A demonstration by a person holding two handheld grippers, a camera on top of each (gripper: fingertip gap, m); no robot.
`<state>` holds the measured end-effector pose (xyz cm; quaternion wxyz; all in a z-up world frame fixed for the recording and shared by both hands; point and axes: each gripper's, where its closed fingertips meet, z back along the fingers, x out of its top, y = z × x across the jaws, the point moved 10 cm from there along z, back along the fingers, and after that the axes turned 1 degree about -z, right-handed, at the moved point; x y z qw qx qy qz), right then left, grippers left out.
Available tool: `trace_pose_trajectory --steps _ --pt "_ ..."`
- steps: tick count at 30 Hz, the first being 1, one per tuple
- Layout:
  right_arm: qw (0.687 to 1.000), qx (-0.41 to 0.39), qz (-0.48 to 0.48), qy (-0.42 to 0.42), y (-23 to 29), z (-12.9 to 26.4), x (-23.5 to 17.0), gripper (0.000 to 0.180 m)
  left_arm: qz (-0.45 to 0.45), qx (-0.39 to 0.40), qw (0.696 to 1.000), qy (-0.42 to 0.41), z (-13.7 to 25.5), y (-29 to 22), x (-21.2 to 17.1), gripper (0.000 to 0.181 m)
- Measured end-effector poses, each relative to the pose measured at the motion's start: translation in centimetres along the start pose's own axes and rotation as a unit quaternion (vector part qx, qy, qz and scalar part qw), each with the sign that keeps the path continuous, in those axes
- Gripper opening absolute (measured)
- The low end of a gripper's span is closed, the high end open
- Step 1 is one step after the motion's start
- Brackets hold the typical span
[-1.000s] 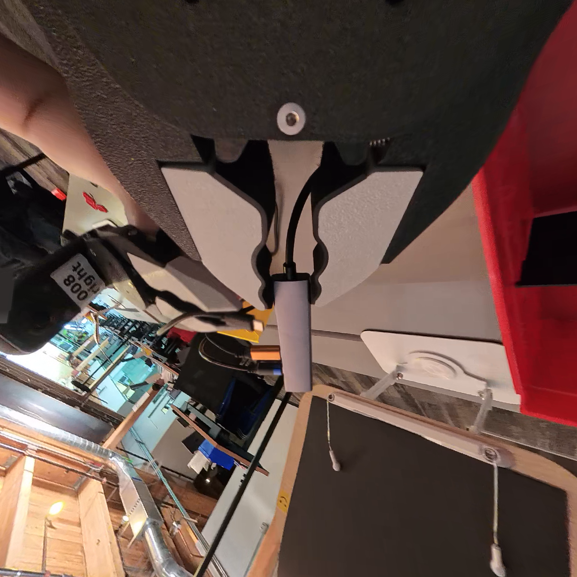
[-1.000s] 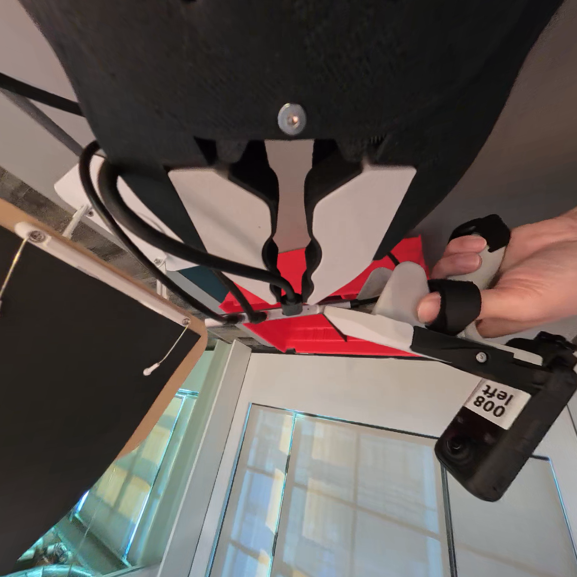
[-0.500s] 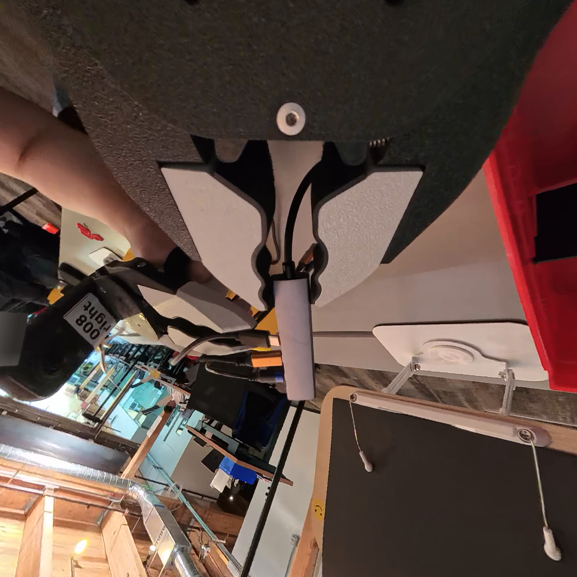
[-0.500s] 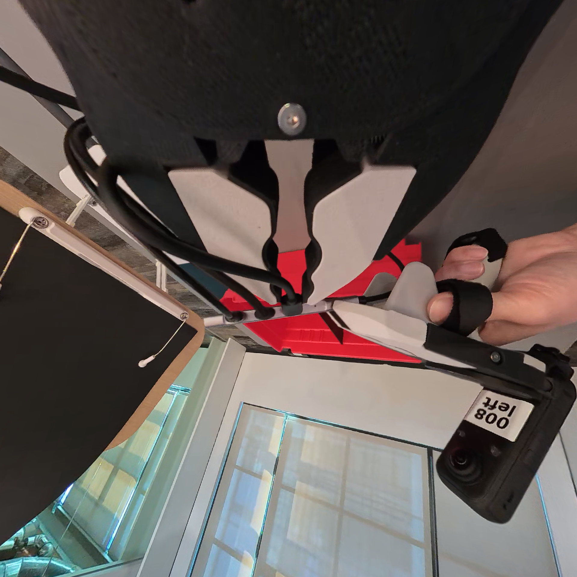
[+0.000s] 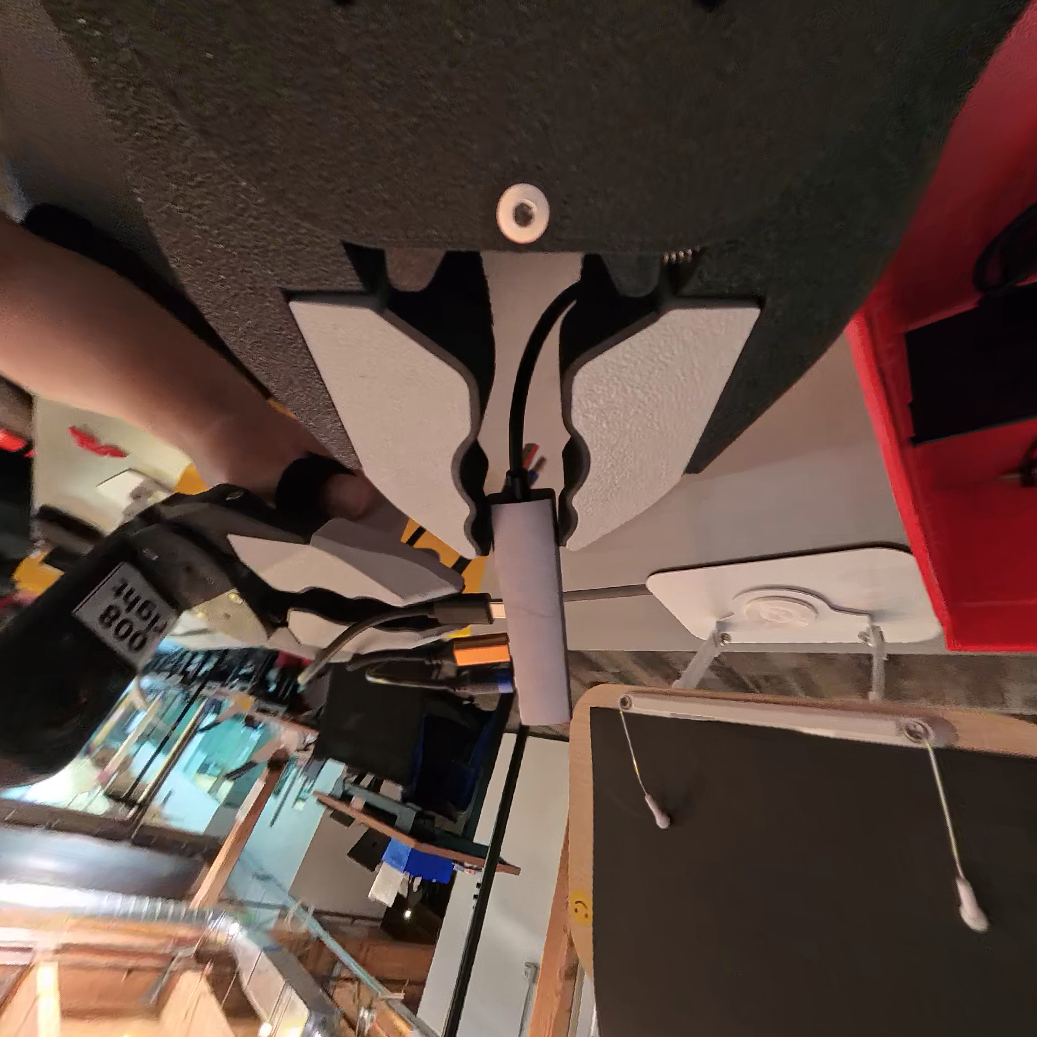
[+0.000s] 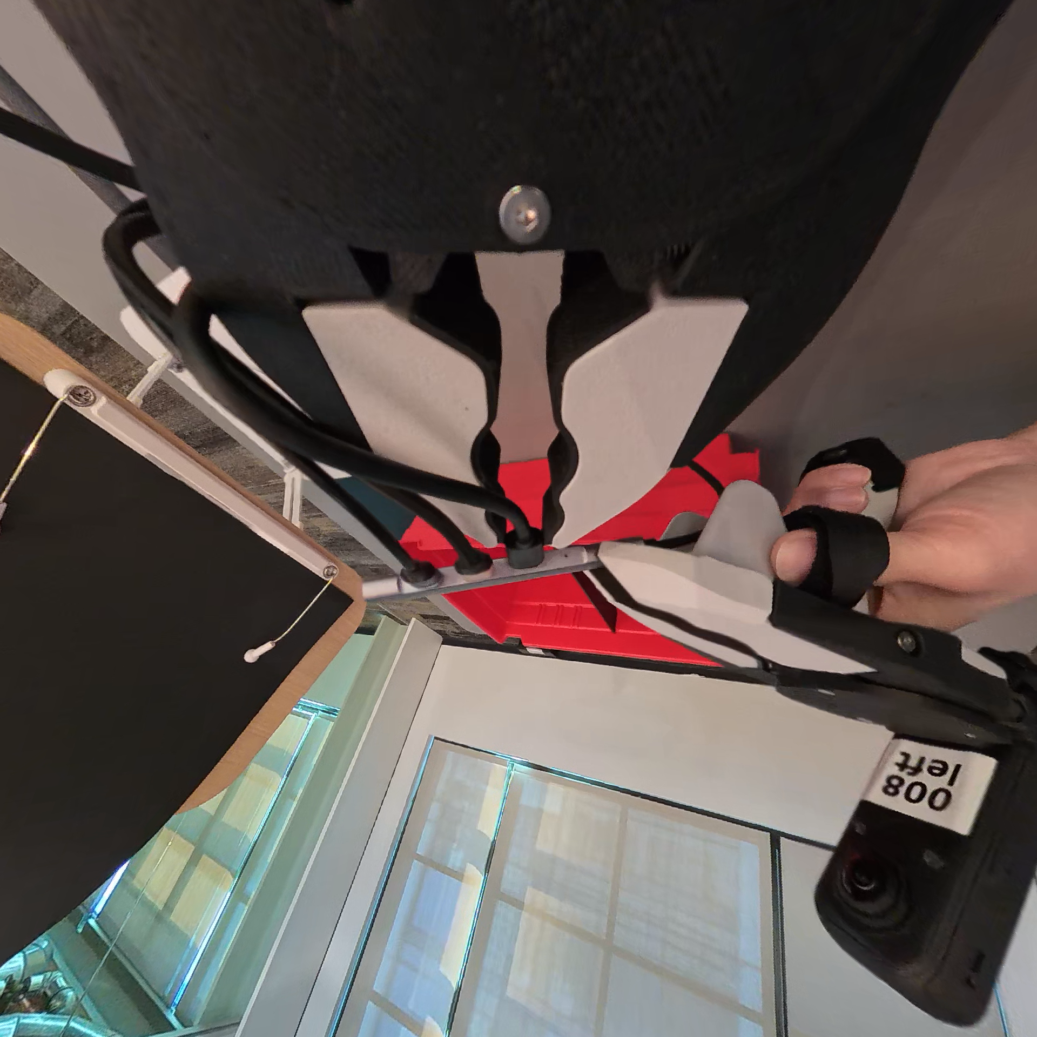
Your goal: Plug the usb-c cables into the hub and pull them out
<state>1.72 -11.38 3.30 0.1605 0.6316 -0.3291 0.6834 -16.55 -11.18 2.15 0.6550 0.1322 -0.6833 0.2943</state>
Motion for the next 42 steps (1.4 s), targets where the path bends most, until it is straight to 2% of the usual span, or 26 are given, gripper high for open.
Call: trace_pose_trajectory --steps 4,11,14,19,23,24,27,31,38,42 --pt "1.000 0.006 -0.010 -0.011 0.0 0.0 -0.4 0.013 -0.086 0.038 0.995 0.025 0.0 -0.9 0.3 0.022" --pt "0.998 0.005 0.030 -0.062 0.4 0.3 -0.9 0.012 -0.171 0.050 0.983 0.042 0.2 -1.8 0.4 0.023" --pt "0.991 -0.015 0.074 -0.112 0.7 1.1 -0.5 0.012 -0.159 0.026 0.987 -0.001 0.4 -2.1 0.7 0.023" --pt "0.985 -0.032 0.095 -0.141 1.0 1.6 -0.1 0.012 -0.141 -0.002 0.989 -0.038 0.3 -2.6 1.0 0.023" --pt "0.984 -0.034 0.101 -0.146 1.3 1.7 0.0 0.013 -0.135 0.023 0.989 -0.059 0.1 -2.5 0.9 0.045" --pt "0.983 -0.033 0.104 -0.145 1.5 1.6 0.0 0.013 -0.130 0.016 0.990 -0.059 -0.1 -2.5 0.9 0.046" --pt "0.983 -0.037 0.113 -0.143 1.7 1.5 -0.1 0.013 -0.118 -0.004 0.992 -0.049 -0.6 -2.3 1.0 0.042" --pt "0.983 -0.029 0.106 -0.144 1.6 1.5 -0.2 0.012 -0.163 -0.017 0.986 -0.037 -0.7 -2.5 1.1 0.029" --pt "0.986 0.015 0.113 -0.124 1.6 1.0 -0.8 0.012 -0.274 0.022 0.960 0.052 -0.2 -2.6 1.1 0.029" --pt "0.984 0.022 0.131 -0.117 1.7 0.9 -1.0 0.012 -0.285 0.031 0.956 0.064 0.1 -2.6 0.8 0.029"
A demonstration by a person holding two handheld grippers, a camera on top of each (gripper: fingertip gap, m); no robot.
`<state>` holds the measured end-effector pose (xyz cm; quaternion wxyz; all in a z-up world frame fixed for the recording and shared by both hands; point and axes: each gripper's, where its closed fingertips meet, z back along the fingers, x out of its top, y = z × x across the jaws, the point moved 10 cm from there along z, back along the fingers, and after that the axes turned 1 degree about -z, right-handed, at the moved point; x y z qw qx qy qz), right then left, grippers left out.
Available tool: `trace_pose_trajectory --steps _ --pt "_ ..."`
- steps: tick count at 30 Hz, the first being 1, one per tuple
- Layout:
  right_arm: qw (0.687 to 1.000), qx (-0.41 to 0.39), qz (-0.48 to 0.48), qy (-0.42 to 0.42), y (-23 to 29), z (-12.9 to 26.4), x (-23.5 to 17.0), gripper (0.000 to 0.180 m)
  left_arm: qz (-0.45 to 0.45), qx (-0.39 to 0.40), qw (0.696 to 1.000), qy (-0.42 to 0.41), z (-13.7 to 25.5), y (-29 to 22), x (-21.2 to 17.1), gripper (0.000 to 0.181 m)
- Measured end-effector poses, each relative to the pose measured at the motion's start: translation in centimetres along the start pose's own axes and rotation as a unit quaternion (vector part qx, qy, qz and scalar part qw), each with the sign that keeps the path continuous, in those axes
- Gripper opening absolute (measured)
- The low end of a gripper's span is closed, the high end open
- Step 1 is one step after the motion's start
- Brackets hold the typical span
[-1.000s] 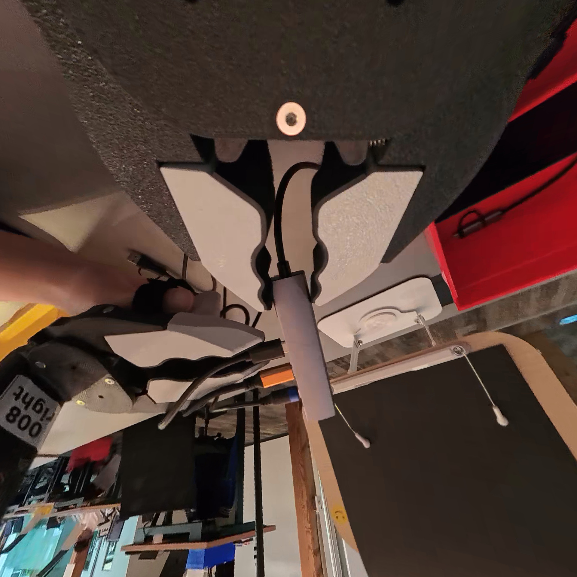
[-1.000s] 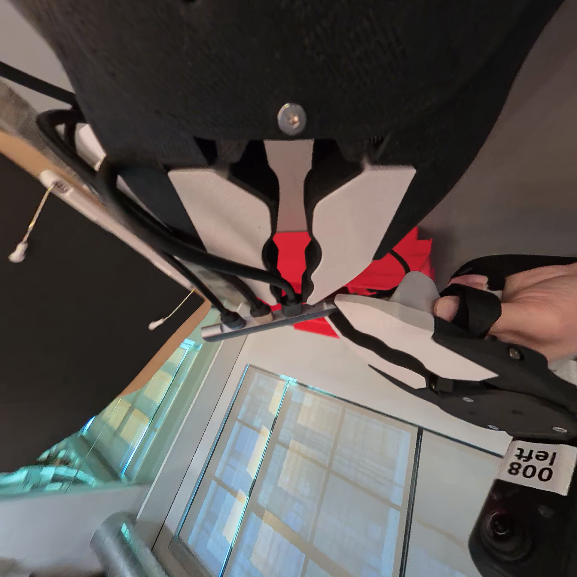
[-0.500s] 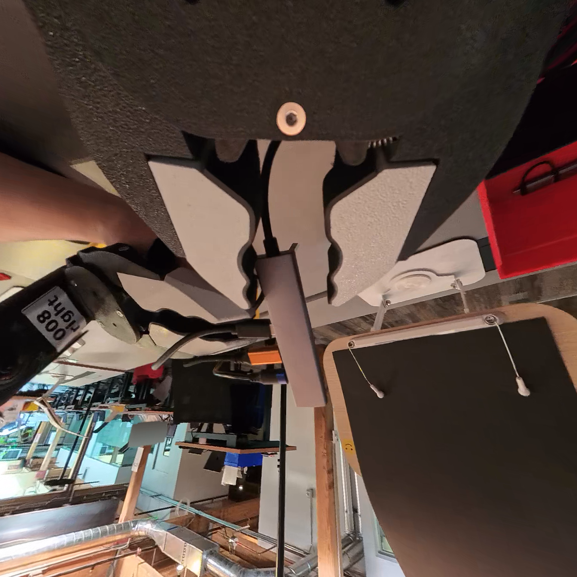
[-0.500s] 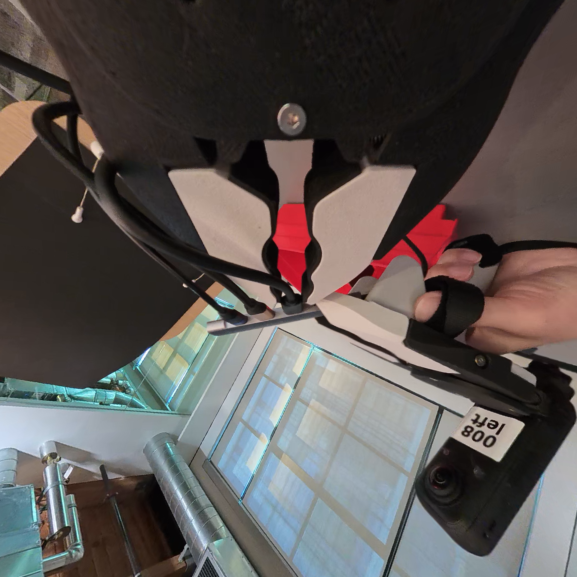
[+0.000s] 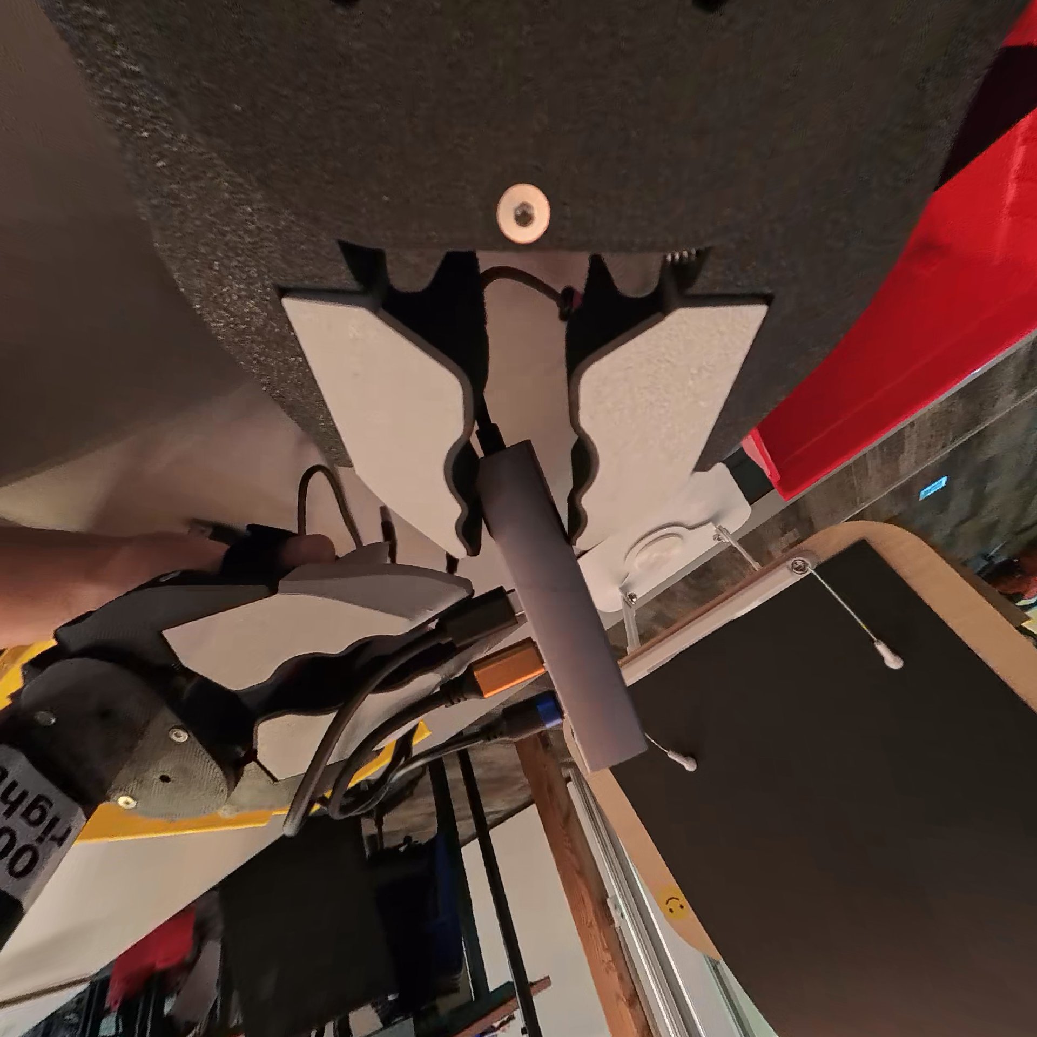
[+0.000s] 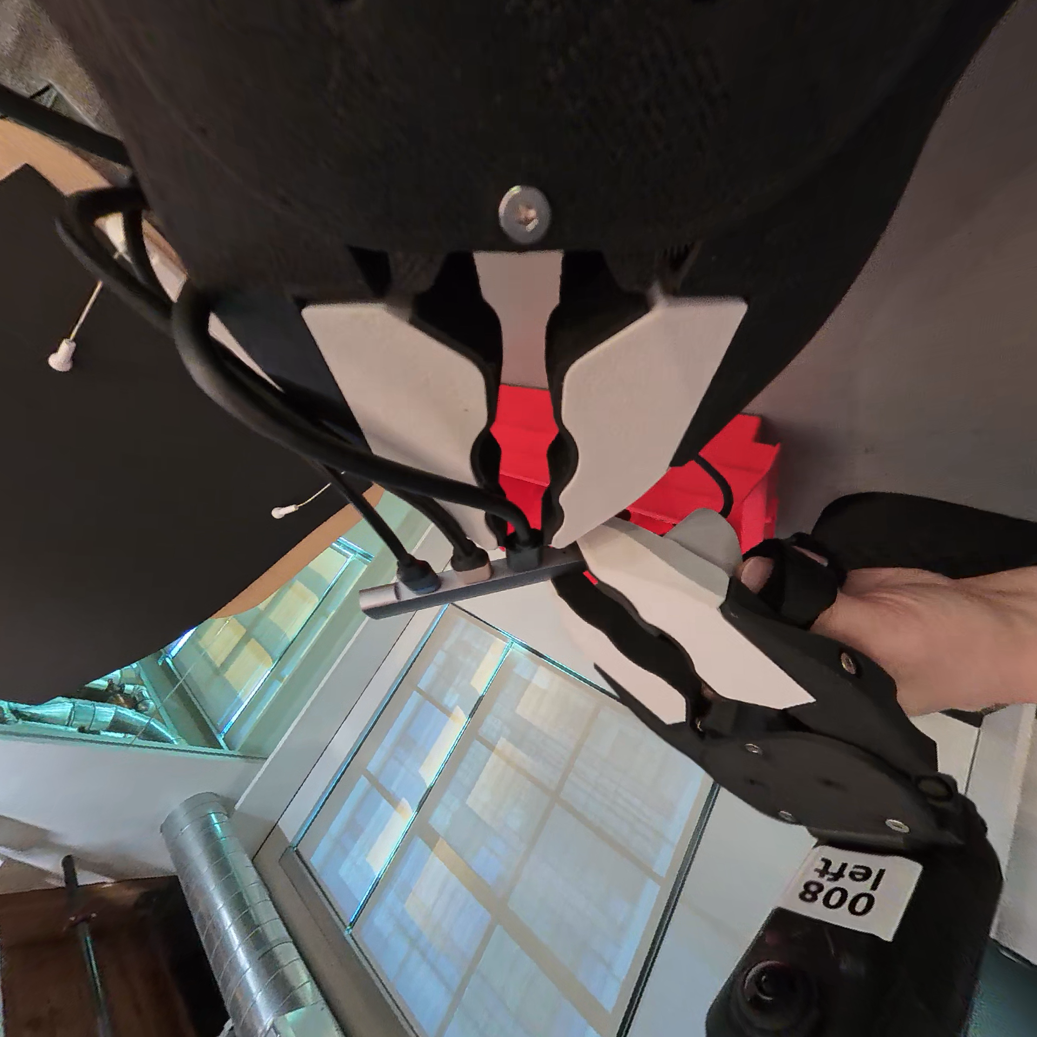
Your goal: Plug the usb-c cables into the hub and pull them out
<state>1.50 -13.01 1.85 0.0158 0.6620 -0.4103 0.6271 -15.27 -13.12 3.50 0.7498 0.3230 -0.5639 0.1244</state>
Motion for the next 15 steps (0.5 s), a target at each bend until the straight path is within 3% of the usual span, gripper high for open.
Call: trace_pose_trajectory --steps 15 --pt "0.999 0.031 -0.030 0.022 0.0 -0.2 -1.4 0.012 -0.034 0.027 0.997 0.059 -0.3 -0.6 -0.7 0.029"
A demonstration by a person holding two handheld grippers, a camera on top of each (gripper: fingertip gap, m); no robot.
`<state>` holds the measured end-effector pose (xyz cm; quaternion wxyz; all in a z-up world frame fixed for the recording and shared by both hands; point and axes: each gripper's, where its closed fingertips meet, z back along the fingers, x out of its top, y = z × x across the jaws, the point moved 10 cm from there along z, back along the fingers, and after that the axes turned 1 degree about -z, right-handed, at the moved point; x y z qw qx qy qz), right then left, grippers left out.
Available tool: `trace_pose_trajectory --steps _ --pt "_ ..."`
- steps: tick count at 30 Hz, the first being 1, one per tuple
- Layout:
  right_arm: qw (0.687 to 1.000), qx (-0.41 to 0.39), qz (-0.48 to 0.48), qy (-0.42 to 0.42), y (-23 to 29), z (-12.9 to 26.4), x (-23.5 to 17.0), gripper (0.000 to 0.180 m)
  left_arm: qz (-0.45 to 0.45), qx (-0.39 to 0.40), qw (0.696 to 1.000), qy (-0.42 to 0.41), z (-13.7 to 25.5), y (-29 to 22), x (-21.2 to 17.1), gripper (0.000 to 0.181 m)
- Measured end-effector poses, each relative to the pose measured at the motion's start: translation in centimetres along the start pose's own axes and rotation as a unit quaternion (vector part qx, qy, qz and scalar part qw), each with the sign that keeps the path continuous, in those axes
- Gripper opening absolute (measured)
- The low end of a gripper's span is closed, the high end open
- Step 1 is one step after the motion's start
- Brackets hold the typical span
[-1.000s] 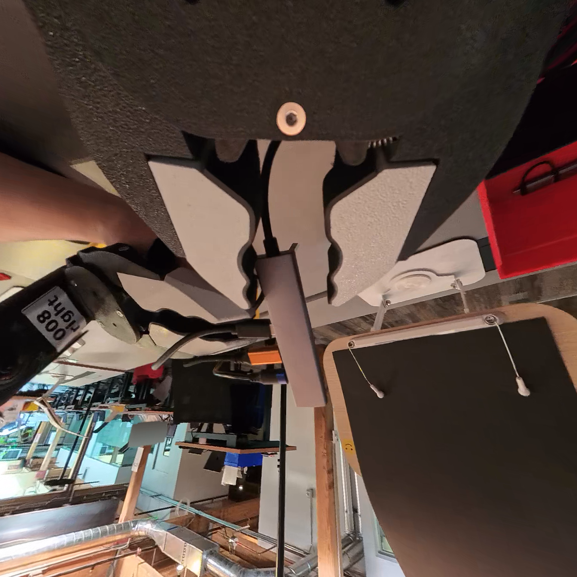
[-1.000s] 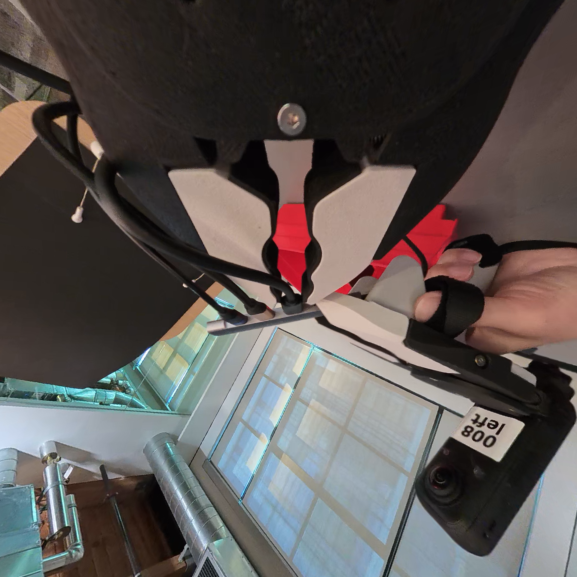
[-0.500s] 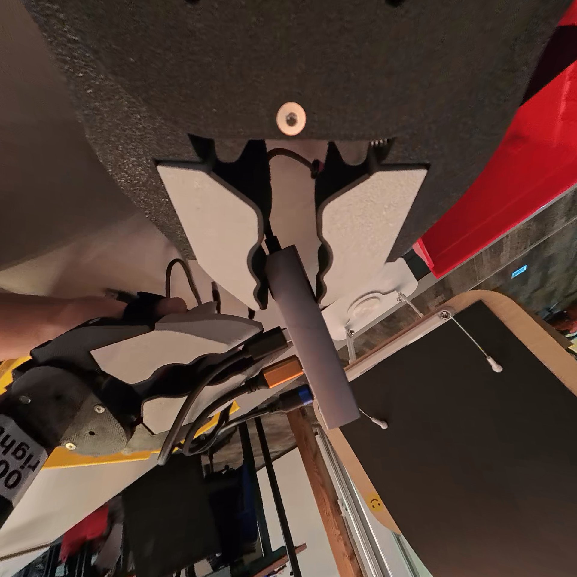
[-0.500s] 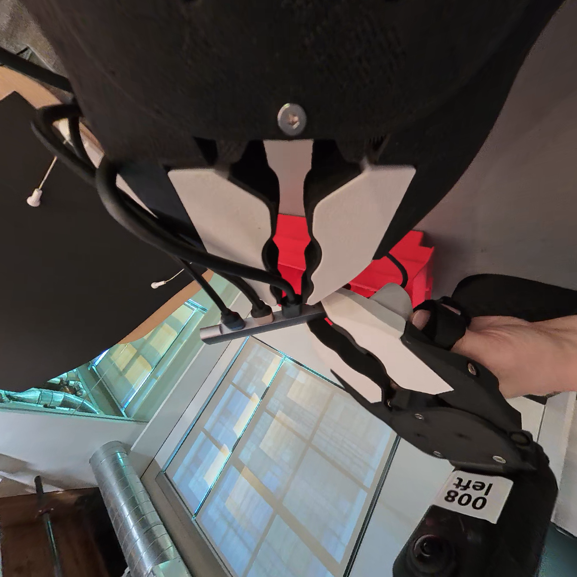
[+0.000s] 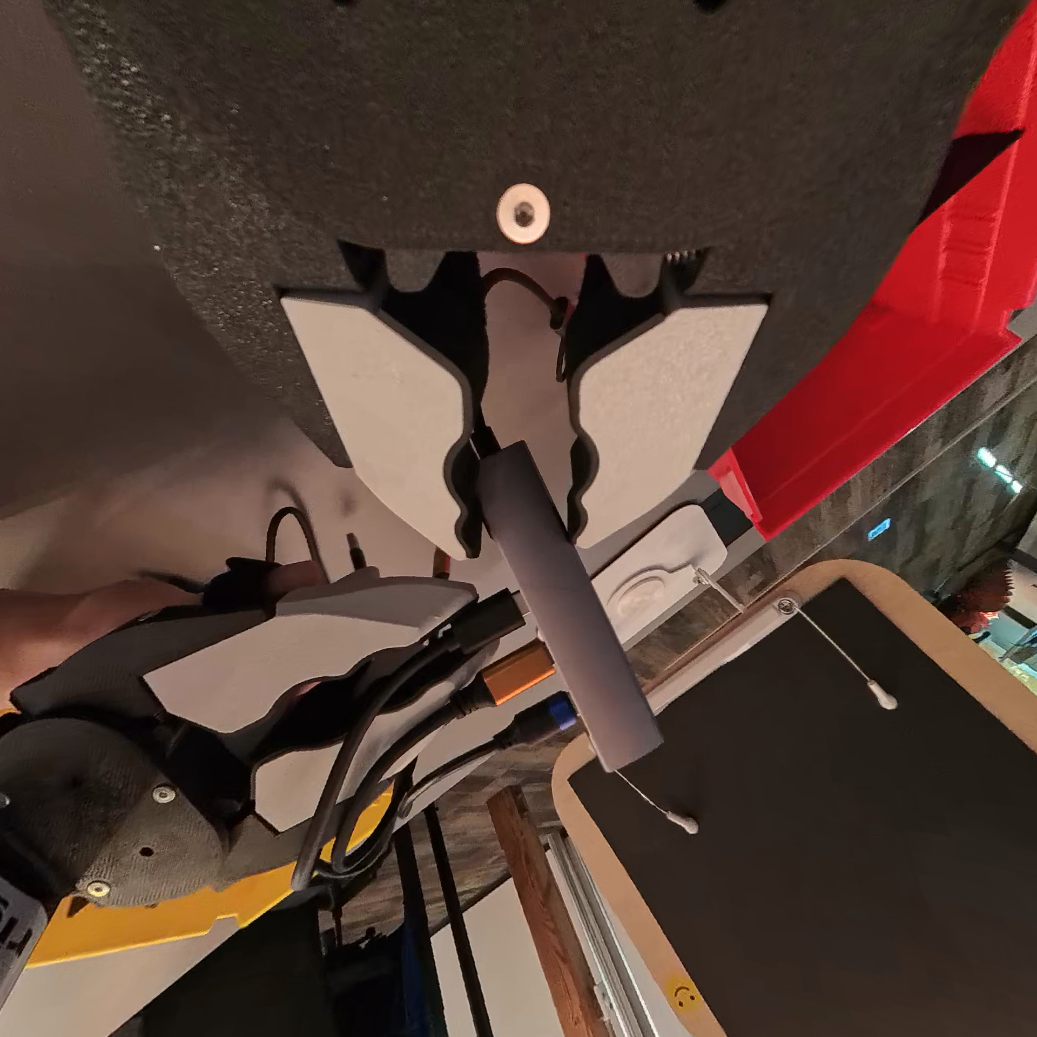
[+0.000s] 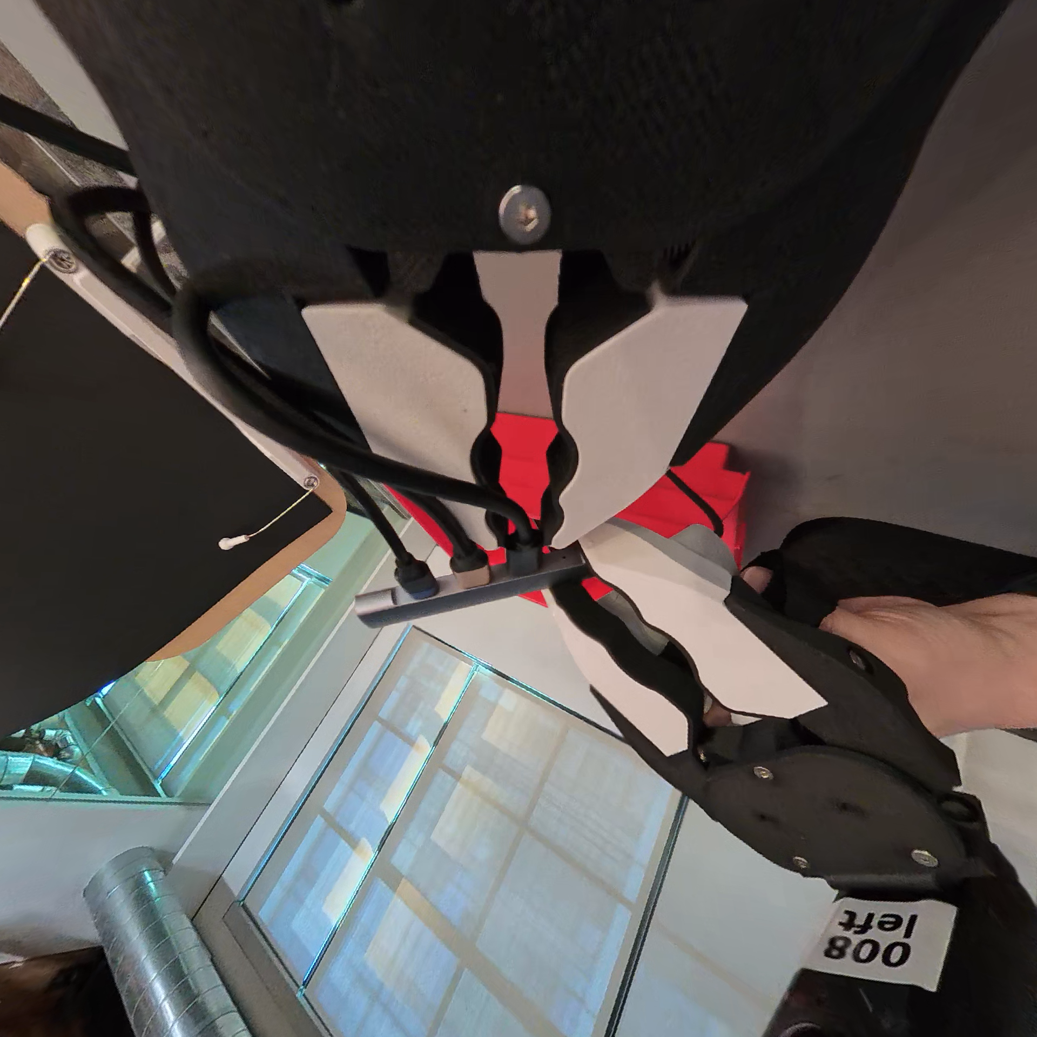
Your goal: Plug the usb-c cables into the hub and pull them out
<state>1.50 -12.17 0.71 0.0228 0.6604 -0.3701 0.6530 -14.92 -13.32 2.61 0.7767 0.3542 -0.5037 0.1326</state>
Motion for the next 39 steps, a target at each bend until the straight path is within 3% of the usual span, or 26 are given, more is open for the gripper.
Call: trace_pose_trajectory --steps 19,26,31,34,36,39 --pt "0.999 -0.033 -0.020 0.005 0.4 -0.5 -0.2 0.012 0.014 0.028 1.000 0.002 -0.5 -0.1 -0.3 0.029" --pt "0.989 -0.058 -0.085 0.105 0.9 -2.0 1.2 0.019 0.073 0.088 0.993 -0.012 -0.4 1.1 -0.1 0.026" --pt "0.950 0.111 -0.205 0.206 3.1 -3.4 4.2 0.023 0.115 0.108 0.988 -0.005 0.0 2.4 -1.1 0.025" --pt "0.943 0.179 -0.217 0.176 2.5 -2.0 8.0 0.020 0.107 0.080 0.991 -0.018 0.0 2.2 -1.4 0.025" --pt "0.956 0.161 -0.206 0.137 0.2 -0.1 10.2 0.020 0.086 0.069 0.994 -0.023 0.0 1.8 -1.2 0.025" --pt "0.974 0.052 -0.195 0.106 -4.5 2.8 9.9 0.022 0.049 0.023 0.997 -0.053 0.0 0.7 -0.7 0.024"
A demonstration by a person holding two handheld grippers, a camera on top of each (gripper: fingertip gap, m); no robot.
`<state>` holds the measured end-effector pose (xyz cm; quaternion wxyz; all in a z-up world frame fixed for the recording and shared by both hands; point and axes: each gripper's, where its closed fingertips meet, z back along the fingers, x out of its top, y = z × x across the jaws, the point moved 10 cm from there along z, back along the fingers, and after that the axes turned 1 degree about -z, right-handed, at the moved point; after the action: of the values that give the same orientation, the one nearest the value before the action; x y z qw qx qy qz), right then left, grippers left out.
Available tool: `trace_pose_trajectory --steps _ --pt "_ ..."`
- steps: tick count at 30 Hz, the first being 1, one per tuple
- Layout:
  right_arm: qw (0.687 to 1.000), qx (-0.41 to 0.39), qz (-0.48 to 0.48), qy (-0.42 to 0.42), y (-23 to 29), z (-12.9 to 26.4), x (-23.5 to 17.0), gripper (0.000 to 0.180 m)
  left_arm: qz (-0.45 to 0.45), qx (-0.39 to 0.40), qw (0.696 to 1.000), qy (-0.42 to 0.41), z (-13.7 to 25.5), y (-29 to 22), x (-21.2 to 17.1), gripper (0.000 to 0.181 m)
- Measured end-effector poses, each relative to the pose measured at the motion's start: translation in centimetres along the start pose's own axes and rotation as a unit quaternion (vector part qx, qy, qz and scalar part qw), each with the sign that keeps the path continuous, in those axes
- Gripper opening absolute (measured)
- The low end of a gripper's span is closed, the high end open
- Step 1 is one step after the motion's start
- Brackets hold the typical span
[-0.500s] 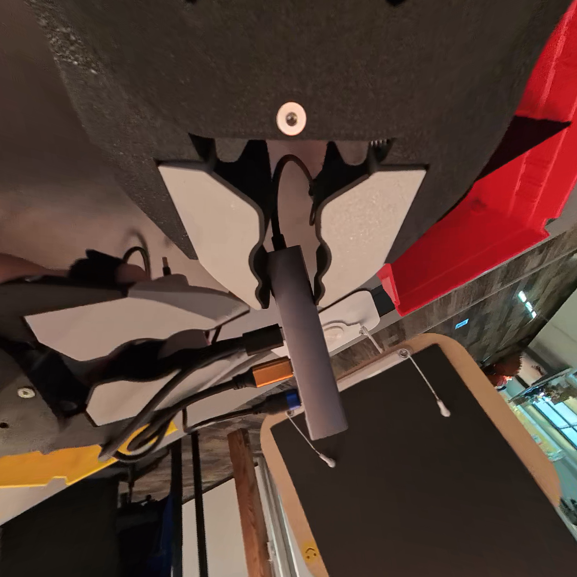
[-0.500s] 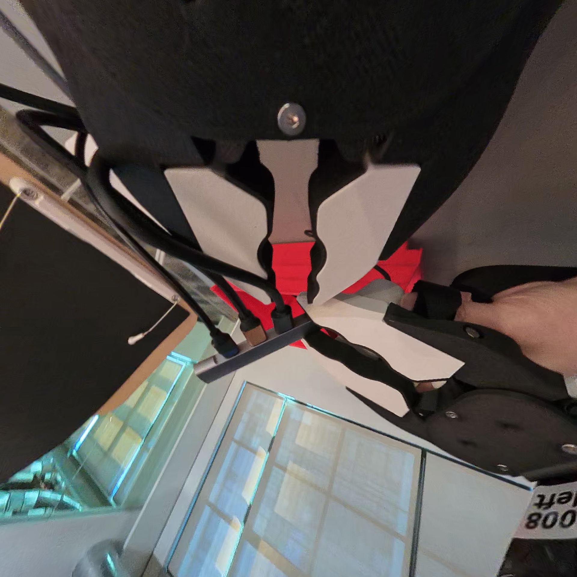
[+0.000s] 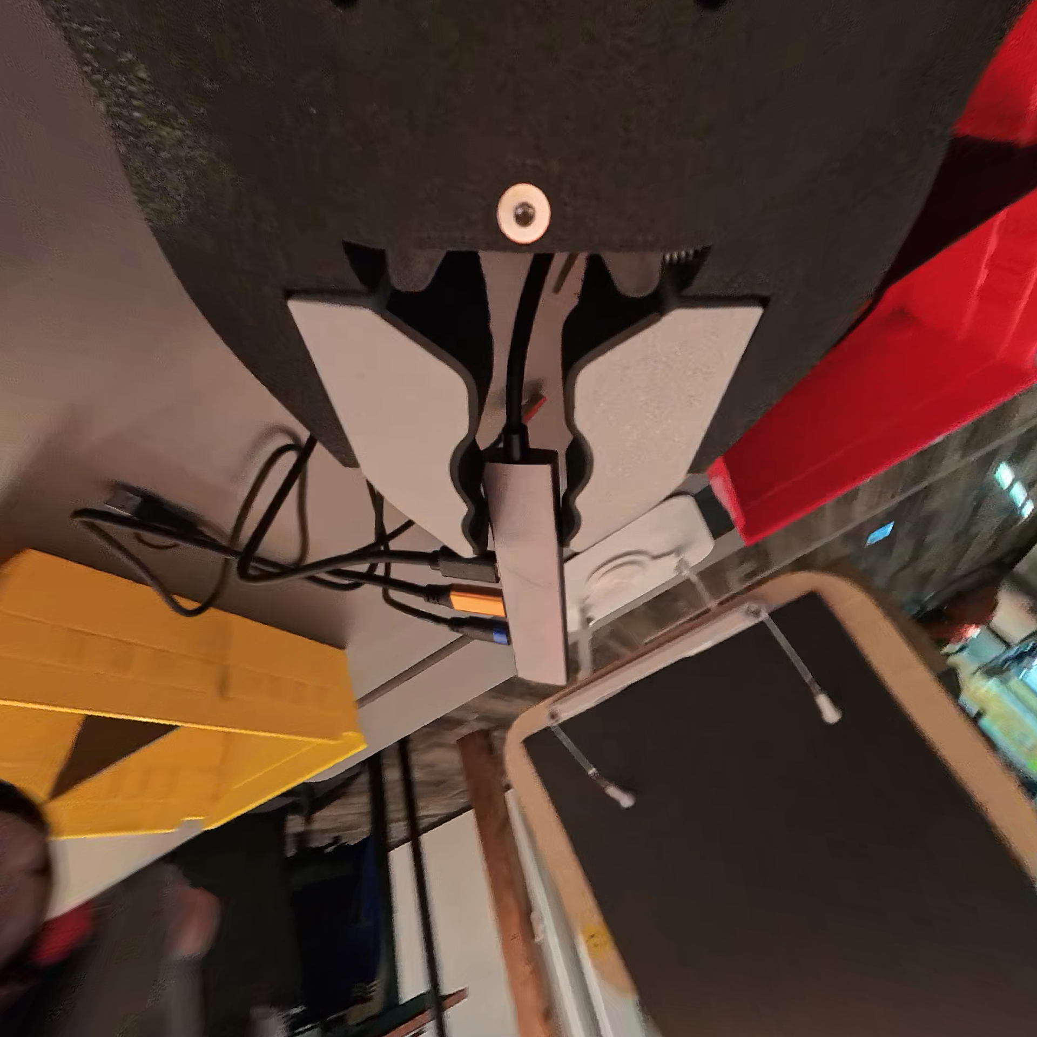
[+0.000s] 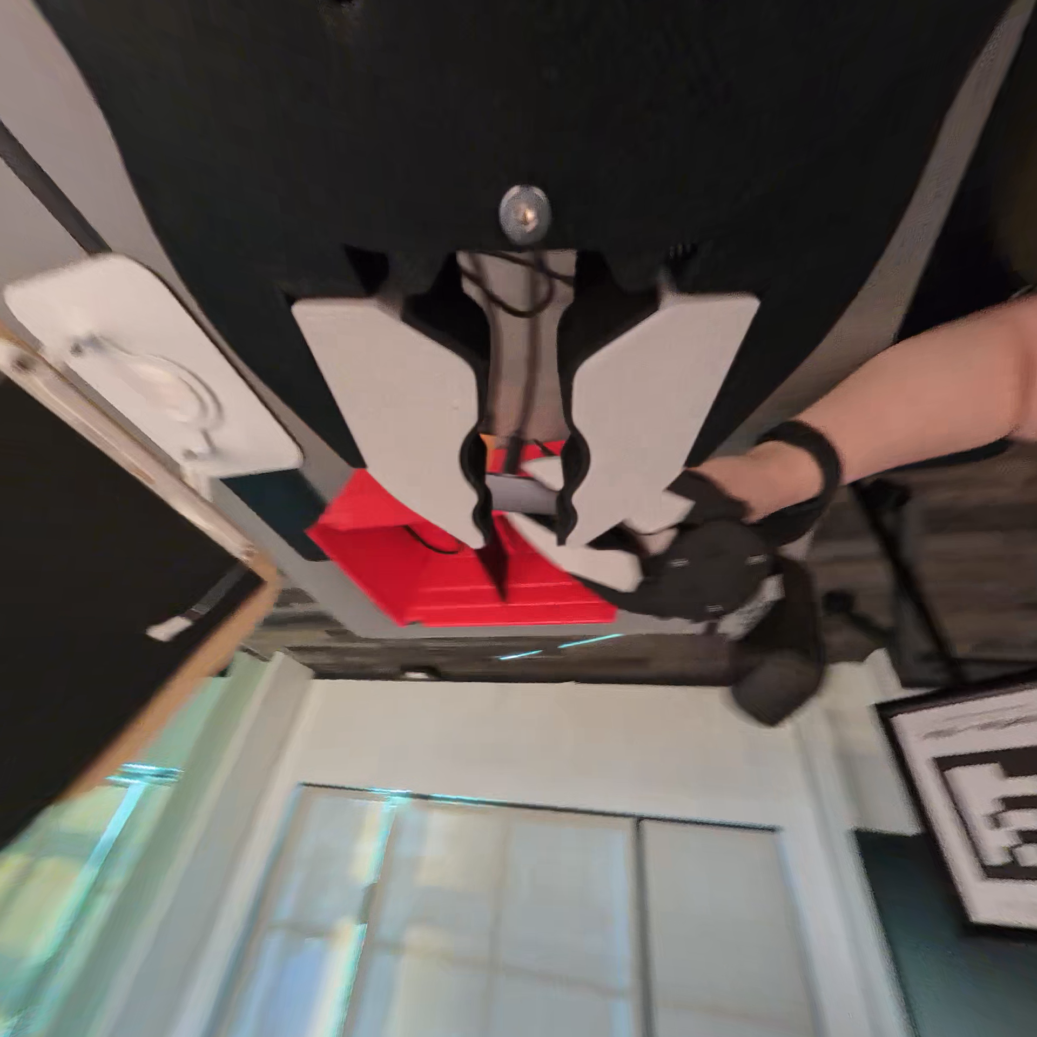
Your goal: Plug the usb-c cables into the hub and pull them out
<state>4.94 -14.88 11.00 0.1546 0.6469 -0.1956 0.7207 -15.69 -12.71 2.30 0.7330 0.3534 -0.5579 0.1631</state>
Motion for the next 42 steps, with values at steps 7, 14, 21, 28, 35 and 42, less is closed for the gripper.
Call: trace_pose_trajectory --steps 7,14,21,28,35,42 --pt "0.947 0.190 -0.254 0.056 -6.6 -0.5 -6.2 0.040 -0.081 -0.090 0.990 -0.067 0.6 -2.8 1.1 0.024" --pt "0.910 0.287 -0.288 0.079 -6.5 -1.1 -7.4 0.024 -0.058 -0.169 0.980 -0.092 0.9 -3.3 1.3 0.024" --pt "0.900 0.323 -0.267 0.122 -5.5 -1.4 -7.4 0.011 -0.054 -0.194 0.975 -0.088 0.4 -3.6 0.9 0.024" --pt "0.943 0.217 -0.241 0.076 -7.2 -0.7 -6.6 0.010 0.025 -0.076 0.988 -0.132 0.9 -1.4 0.6 0.036" --pt "0.986 0.045 -0.159 -0.014 -8.0 3.2 -2.6 0.010 0.133 -0.009 0.984 -0.120 0.1 -0.4 -0.4 0.035" --pt "0.993 -0.054 -0.105 -0.027 -9.9 6.4 6.1 0.011 0.173 -0.010 0.984 -0.037 -2.4 -1.4 -2.4 0.029"
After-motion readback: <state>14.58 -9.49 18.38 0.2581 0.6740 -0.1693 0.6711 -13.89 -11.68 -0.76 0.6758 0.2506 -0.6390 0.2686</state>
